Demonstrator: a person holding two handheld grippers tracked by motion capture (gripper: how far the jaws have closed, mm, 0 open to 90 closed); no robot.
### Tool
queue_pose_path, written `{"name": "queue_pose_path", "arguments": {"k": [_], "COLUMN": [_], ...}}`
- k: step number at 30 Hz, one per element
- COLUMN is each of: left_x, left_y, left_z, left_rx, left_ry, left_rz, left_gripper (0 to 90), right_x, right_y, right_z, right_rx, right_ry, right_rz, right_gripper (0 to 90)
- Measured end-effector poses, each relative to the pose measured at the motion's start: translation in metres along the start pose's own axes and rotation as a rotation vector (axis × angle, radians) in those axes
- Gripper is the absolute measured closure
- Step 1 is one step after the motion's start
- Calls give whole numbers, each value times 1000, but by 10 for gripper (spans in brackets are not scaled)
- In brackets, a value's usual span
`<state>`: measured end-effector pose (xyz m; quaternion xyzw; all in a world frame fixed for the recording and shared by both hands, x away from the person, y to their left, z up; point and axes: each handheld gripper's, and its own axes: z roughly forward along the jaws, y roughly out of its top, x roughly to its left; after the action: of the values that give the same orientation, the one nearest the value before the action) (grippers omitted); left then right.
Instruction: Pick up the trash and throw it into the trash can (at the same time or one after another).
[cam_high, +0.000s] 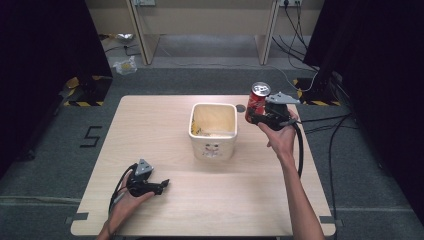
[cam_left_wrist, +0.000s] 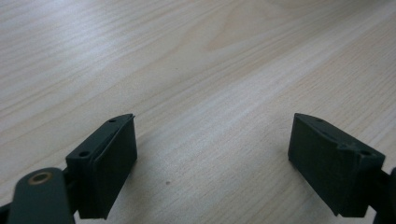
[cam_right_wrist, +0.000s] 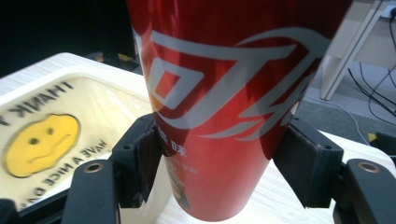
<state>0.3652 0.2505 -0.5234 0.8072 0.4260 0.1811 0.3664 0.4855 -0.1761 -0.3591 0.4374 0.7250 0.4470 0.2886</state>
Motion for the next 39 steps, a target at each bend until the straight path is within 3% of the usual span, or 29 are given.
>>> {"name": "queue_pose_path", "arguments": {"k": [11, 22, 39], "left_x": [0, 0, 0], "left_y": [0, 0, 0], "left_z": [0, 0, 0], "left_rx": [0, 0, 0], "left_ry": [0, 0, 0], "left_rz": [0, 0, 0], "left_gripper": [147, 146, 147], "right_x": [12, 31, 64], "right_y": [17, 31, 30], "right_z": [-12, -20, 11], "right_rx": [-7, -40, 9], "right_ry": [17, 83, 192], "right_rz": [-26, -49, -69], "right_gripper": [344, 343, 343]}}
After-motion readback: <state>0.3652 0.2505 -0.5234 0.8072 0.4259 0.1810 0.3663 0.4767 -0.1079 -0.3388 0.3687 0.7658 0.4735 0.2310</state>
